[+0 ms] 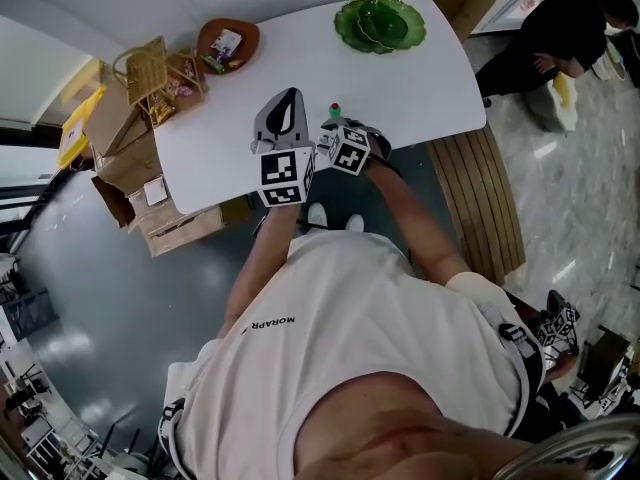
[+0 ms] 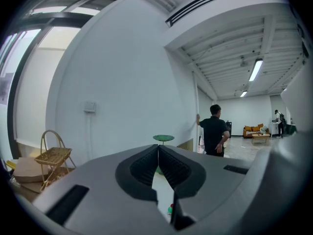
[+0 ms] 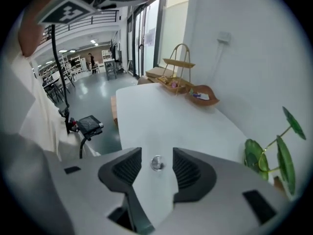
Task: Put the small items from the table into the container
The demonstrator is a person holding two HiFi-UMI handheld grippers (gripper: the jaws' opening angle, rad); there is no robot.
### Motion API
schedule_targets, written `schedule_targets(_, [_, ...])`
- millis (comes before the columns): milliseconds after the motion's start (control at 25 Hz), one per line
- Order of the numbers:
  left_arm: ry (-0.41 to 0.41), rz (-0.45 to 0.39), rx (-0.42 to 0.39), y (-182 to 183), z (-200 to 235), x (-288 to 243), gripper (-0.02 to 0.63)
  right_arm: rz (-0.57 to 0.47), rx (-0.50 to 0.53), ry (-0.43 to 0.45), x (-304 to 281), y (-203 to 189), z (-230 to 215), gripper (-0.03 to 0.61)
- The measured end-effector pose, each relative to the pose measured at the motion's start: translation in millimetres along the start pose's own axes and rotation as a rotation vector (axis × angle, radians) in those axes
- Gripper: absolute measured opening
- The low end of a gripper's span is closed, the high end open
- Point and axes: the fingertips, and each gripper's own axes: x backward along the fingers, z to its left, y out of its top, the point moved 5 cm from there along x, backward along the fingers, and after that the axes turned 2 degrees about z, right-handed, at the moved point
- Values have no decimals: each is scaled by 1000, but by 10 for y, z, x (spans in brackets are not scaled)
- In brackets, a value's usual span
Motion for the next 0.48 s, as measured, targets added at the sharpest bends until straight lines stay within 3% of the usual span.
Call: schedule_targets(480, [-8,1,-32,-1,45,-29,6,112,102,49,-394,-212,-2,202])
